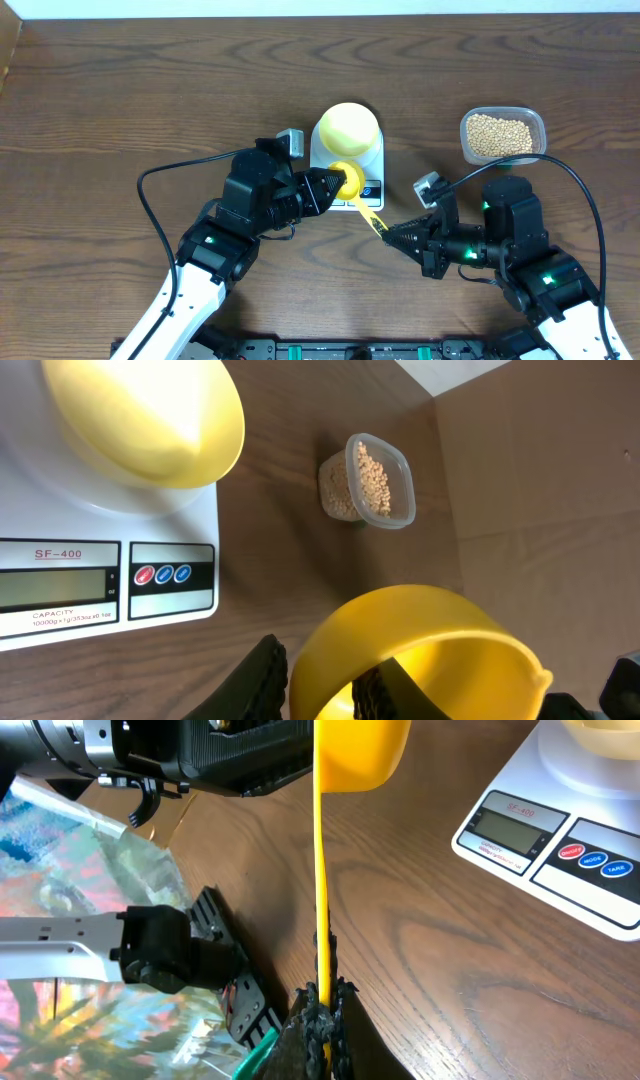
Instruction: Scoop item into bowl and weigh 50g on scale
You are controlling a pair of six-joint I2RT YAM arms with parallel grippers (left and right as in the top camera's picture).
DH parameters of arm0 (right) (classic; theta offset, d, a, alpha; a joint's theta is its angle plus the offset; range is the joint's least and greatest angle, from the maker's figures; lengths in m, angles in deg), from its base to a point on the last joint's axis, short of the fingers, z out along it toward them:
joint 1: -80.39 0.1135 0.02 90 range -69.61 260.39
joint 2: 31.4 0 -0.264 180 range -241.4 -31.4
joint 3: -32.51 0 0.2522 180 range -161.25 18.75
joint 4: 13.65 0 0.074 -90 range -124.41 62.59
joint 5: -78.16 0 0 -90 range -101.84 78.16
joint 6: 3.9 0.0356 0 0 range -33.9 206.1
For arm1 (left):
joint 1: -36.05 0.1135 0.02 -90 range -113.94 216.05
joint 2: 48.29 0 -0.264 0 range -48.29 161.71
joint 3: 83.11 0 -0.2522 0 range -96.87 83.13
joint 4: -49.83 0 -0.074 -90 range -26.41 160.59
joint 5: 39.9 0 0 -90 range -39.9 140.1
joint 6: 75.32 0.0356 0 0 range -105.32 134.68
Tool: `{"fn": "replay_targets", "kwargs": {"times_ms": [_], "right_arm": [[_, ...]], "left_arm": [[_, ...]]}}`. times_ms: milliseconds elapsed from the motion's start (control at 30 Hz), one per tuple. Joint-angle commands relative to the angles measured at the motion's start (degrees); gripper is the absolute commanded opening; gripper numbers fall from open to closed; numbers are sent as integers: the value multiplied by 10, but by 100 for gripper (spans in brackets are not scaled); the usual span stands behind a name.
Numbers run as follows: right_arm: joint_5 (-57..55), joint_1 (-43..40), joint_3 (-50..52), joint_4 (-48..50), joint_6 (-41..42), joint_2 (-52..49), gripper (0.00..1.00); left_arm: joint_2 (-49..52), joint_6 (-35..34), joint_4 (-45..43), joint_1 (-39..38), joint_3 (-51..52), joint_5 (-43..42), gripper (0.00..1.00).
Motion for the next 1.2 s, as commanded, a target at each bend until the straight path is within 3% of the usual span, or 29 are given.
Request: {"fn": "replay_targets", "kwargs": {"times_ms": [0, 67, 100, 167, 333, 467, 567, 633, 967, 1067, 1167], "right_arm": [[-1, 3, -11, 0, -22, 2, 2], [-13, 3, -11, 0, -21, 2, 2], [-12, 3, -11, 0, -21, 2, 1], [-13, 3, -11, 1, -22, 2, 1], [-13, 3, -11, 5, -21, 2, 2], [-13, 3, -11, 10, -1, 2, 30], [-12, 3, -11, 29, 38, 2, 59], [-12, 3, -11, 39, 61, 2, 65], [-19, 3, -11, 134, 165, 2, 62], [-68, 3, -11, 142, 203, 2, 56], [-73, 3, -11, 146, 212, 2, 51]], "left_arm": [[2, 0, 0, 2, -6, 5, 20], [2, -1, 0, 2, -6, 5, 19], [2, -1, 0, 2, -6, 5, 11], [2, -1, 0, 2, -6, 5, 8], [2, -2, 0, 2, -6, 5, 7], [2, -39, -5, 2, -6, 5, 7], [2, -66, -19, 2, -6, 5, 7], [2, -80, -26, 2, -6, 5, 7], [2, -114, -26, 2, -6, 5, 7], [2, -170, -26, 2, -6, 4, 7], [2, -180, -26, 1, -6, 4, 7]]}}
